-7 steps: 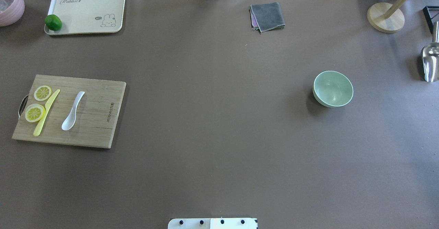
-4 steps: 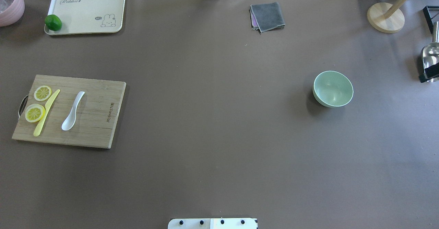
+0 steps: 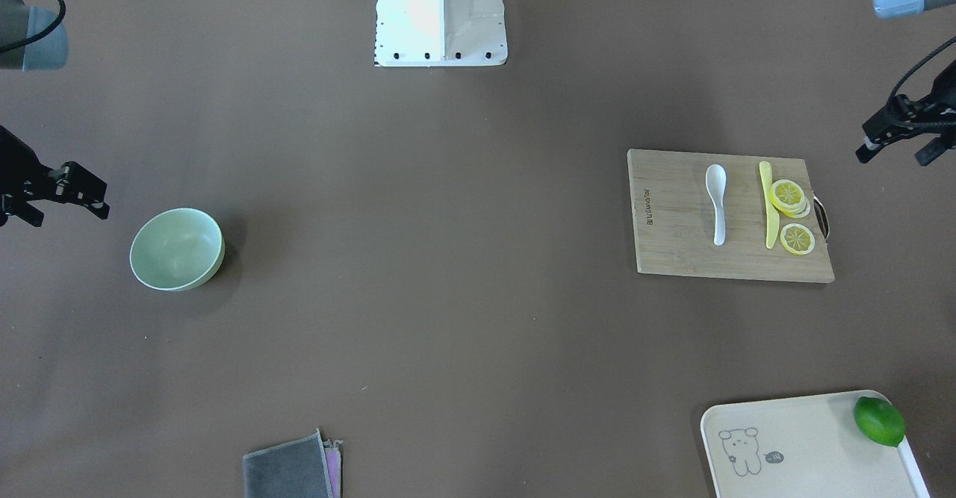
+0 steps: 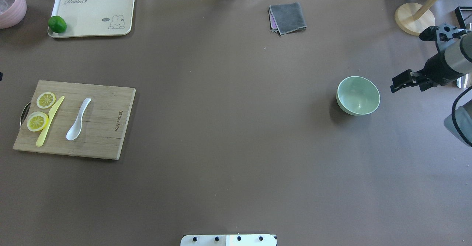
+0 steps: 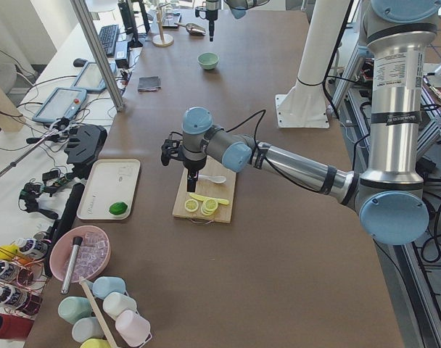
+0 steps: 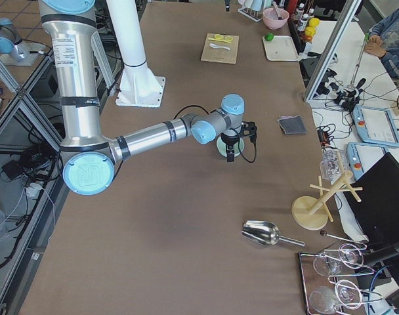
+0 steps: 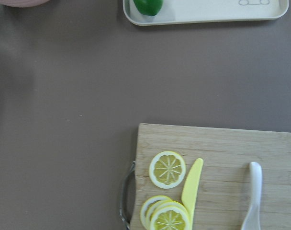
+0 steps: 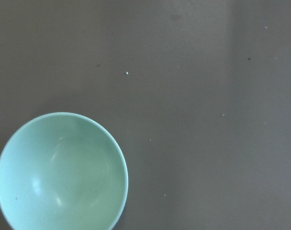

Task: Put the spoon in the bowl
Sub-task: 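Move the right gripper to the green bowl while the left reaches over the board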

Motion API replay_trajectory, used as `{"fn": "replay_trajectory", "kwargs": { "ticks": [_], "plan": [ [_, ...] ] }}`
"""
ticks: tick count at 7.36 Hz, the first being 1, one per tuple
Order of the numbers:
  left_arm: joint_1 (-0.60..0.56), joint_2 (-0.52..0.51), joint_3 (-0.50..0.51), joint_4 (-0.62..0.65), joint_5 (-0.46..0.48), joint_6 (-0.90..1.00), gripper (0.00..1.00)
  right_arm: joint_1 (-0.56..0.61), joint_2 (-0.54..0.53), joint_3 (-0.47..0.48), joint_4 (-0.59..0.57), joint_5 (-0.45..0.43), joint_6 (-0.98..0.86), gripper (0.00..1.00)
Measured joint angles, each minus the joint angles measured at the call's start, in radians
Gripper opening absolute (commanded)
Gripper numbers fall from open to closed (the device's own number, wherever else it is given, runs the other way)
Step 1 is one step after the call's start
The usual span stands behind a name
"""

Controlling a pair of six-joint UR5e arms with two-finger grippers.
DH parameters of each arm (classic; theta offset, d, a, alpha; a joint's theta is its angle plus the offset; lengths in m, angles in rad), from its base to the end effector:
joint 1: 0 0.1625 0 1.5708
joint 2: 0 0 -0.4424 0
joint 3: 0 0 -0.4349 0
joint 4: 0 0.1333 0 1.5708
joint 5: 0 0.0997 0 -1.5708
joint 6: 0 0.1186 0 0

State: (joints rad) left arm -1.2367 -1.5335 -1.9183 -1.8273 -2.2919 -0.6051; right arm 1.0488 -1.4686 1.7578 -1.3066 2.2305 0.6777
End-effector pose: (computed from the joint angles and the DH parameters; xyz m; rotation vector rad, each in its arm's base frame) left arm 0.1217 -0.5183 0.4935 0.1654 0.8690 -0.0488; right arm -0.2447 -0.5469 0.5059 0.0771 -0.8300 -0.0359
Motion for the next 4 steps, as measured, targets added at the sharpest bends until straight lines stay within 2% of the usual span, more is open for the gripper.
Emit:
{"fn": "replay_trajectory", "kwargs": {
  "ticks": [2,4],
  "plan": [
    [0.116,-0.015,-0.004,-0.081,0.083,-0.184,0.97,-0.025,0.059,-0.081,0.003,-0.001,0.010,0.98],
    [0.172,-0.032,-0.005,-0.096,0.110,-0.251,0.97,-0.048,0.082,-0.125,0.004,-0.002,0.011,0.94]
  ]
}}
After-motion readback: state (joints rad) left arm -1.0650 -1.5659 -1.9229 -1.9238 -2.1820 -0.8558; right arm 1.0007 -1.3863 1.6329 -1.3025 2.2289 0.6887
